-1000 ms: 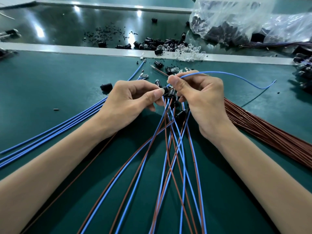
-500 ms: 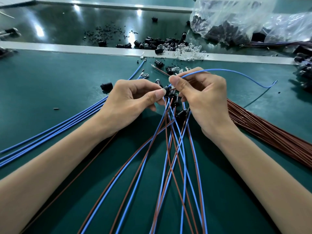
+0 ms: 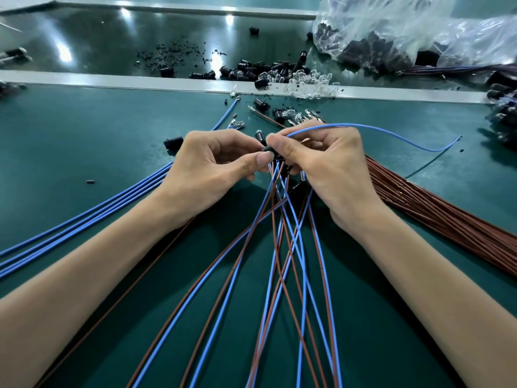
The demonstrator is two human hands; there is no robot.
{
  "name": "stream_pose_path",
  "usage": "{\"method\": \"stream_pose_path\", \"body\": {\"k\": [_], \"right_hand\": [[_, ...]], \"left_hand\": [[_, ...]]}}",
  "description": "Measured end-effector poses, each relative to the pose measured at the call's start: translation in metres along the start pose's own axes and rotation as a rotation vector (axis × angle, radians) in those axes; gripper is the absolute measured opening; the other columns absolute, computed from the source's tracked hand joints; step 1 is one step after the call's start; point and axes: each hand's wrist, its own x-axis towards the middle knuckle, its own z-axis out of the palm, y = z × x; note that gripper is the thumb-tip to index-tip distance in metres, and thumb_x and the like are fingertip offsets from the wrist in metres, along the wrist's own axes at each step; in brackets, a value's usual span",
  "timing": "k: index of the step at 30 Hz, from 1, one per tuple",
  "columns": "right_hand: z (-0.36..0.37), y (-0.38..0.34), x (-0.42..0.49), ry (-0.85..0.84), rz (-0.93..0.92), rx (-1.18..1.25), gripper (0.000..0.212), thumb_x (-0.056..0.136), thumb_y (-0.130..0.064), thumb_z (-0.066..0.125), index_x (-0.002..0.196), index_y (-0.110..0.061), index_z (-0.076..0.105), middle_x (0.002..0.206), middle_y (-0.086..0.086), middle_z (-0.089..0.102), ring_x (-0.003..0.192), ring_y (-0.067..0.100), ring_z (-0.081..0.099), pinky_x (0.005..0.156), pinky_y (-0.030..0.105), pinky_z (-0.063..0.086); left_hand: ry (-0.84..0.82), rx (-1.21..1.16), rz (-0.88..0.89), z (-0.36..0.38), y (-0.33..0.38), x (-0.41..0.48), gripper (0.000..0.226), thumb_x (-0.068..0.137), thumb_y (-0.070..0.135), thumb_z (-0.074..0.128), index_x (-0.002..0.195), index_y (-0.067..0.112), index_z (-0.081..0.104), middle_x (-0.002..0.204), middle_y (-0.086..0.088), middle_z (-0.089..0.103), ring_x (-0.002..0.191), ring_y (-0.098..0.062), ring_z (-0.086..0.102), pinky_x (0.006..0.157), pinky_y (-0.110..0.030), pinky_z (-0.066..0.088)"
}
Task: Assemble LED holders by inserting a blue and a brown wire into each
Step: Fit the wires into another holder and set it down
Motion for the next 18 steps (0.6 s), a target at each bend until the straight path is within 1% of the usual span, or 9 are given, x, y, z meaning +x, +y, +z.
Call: {"method": "stream_pose_path", "body": {"k": [2,3,5,7,8,10,12,15,18], "right_hand": [[-0.0006,-0.0021,0.0012,0.011,0.041,0.095,0.004,0.086,-0.027,0.066,0.084,-0.023,0.066,0.067,0.0,0.065,0.057,0.011,0.058,0.055,0.024,0.049],[-0.0011,-0.0027,0.0023,0.031,0.068,0.173,0.009,0.088,-0.029,0.061,0.087,-0.02,0.06,0.07,-0.002,0.064,0.056,0.01,0.059,0.053,0.022,0.049],[-0.0016,-0.0028,0.0042,0.074,0.079,0.251,0.014,0.095,-0.025,0.055,0.085,-0.016,0.05,0.072,-0.004,0.063,0.055,0.008,0.06,0.05,0.02,0.047],[-0.0007,-0.0025,0.0031,0.083,0.029,0.142,0.019,0.093,-0.018,0.06,0.077,-0.016,0.051,0.068,-0.008,0.06,0.058,0.007,0.06,0.051,0.02,0.047],[-0.0001,-0.0014,0.0022,0.064,0.003,0.074,0.021,0.09,-0.017,0.064,0.074,-0.017,0.052,0.068,-0.008,0.059,0.06,0.009,0.058,0.053,0.024,0.049],[0.0004,0.0003,0.0017,0.012,-0.019,-0.044,0.021,0.084,-0.018,0.072,0.07,-0.017,0.057,0.072,0.003,0.061,0.062,0.021,0.057,0.059,0.038,0.05],[-0.0017,-0.0008,0.0025,-0.028,-0.004,-0.107,0.02,0.082,-0.03,0.072,0.073,-0.017,0.06,0.075,0.014,0.063,0.067,0.032,0.06,0.063,0.044,0.05],[-0.0034,-0.0035,0.0047,-0.01,0.067,-0.01,0.025,0.087,-0.046,0.049,0.085,-0.021,0.051,0.086,0.002,0.062,0.07,0.015,0.063,0.055,0.029,0.05],[-0.0038,-0.0036,0.0065,0.126,0.051,0.079,0.019,0.098,-0.032,0.043,0.085,-0.018,0.047,0.088,0.0,0.057,0.073,0.012,0.06,0.049,0.021,0.047]], "left_hand": [[0.015,-0.013,-0.014,0.0005,0.0005,0.0006,0.019,0.072,0.028,0.069,0.084,0.013,0.068,0.068,0.008,0.071,0.061,-0.005,0.063,0.063,-0.016,0.051],[0.018,-0.016,-0.017,0.0007,0.0008,0.0006,0.018,0.072,0.028,0.069,0.083,0.014,0.069,0.069,0.009,0.071,0.061,-0.004,0.063,0.063,-0.016,0.05],[0.009,-0.019,-0.011,0.0004,0.0017,-0.0001,0.016,0.073,0.027,0.068,0.083,0.014,0.068,0.069,0.01,0.071,0.062,-0.003,0.063,0.063,-0.014,0.05],[-0.009,-0.014,-0.005,0.0005,0.0024,-0.0012,0.015,0.074,0.027,0.067,0.083,0.014,0.068,0.07,0.01,0.071,0.063,-0.002,0.064,0.064,-0.015,0.05],[-0.017,-0.005,-0.006,0.0005,0.0024,-0.0018,0.016,0.074,0.027,0.068,0.084,0.015,0.069,0.071,0.009,0.072,0.065,-0.002,0.065,0.065,-0.017,0.052],[-0.023,0.028,-0.019,0.0005,0.0023,-0.0025,0.019,0.073,0.03,0.069,0.085,0.015,0.07,0.075,0.006,0.073,0.07,-0.003,0.068,0.071,-0.023,0.055],[-0.014,0.05,-0.024,0.0002,0.0019,-0.0027,0.021,0.072,0.031,0.069,0.084,0.015,0.07,0.076,0.005,0.074,0.071,-0.002,0.068,0.07,-0.019,0.053],[0.021,0.084,-0.019,0.0009,0.0012,-0.0024,0.017,0.074,0.032,0.071,0.082,0.017,0.071,0.071,0.009,0.072,0.06,0.005,0.061,0.056,-0.009,0.045],[0.067,0.155,0.013,0.001,-0.0006,-0.002,0.009,0.077,0.029,0.072,0.079,0.02,0.071,0.069,0.01,0.072,0.053,0.005,0.057,0.051,-0.008,0.039]]}}
